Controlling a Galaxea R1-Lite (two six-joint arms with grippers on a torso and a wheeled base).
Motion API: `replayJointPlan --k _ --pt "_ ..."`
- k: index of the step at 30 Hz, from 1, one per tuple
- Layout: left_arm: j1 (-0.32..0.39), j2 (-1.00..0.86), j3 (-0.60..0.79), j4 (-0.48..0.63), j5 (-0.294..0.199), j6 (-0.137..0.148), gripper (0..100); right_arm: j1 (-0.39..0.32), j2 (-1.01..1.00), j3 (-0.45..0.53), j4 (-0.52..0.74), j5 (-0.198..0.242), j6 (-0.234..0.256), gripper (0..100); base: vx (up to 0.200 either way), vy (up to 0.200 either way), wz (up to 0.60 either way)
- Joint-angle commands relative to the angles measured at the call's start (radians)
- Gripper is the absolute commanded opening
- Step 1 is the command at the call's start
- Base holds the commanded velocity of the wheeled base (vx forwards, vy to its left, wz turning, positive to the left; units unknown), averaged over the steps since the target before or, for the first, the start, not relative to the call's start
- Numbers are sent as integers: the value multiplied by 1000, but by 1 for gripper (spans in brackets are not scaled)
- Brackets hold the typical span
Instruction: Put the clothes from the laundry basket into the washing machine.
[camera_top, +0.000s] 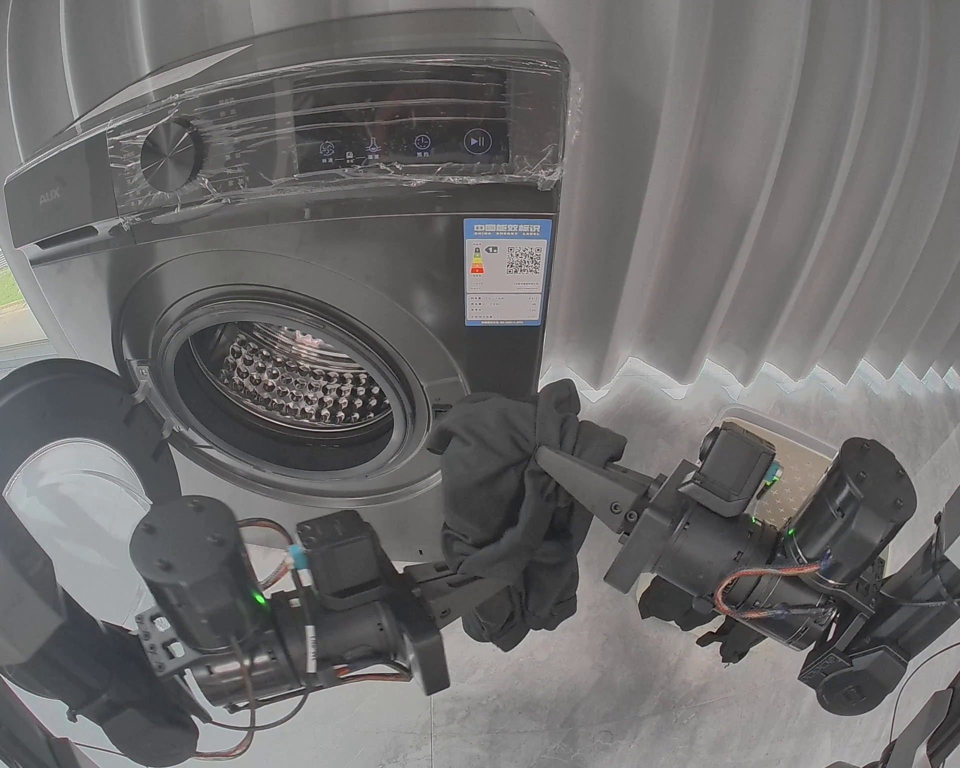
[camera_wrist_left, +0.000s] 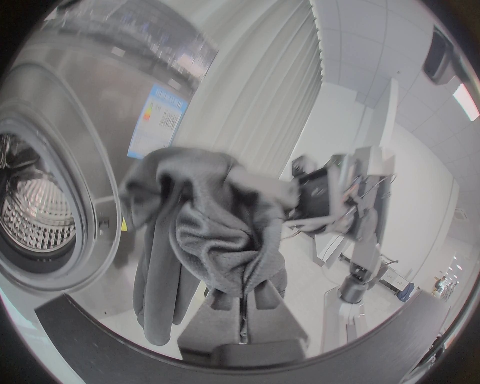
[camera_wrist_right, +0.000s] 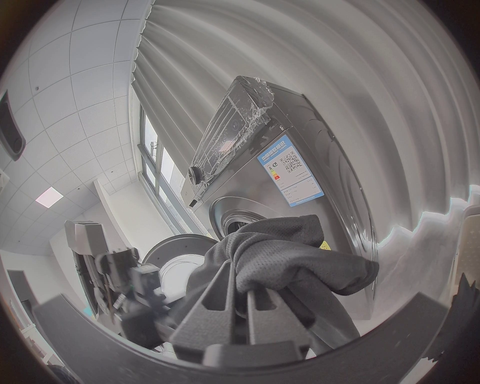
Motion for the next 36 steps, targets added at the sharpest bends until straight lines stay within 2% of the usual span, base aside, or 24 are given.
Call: replayJointPlan --k 1,4,5,11,26,31,36 --pt "-36 -295 77 -9 -13 -4 0 -22 0 20 0 7 -5 0 0 0 0" --pt "-24 -314 42 -3 -26 -6 0 -20 -4 26 0 10 -6 0 0 0 0" --pt "-27 -318 34 -3 -26 -6 0 -20 -5 28 0 10 -5 100 0 0 0" --pt "-28 -319 3 -7 -13 -3 0 -23 -2 57 0 8 -3 100 0 0 0" --pt "-25 -284 -83 -9 80 -9 0 -66 0 62 0 8 -9 100 0 0 0" --pt "-22 -232 -98 -9 143 -12 0 -108 0 57 -2 11 -42 100 0 0 0" --pt "-13 -187 -101 -10 174 -14 0 -143 -5 48 -2 14 -49 100 0 0 0"
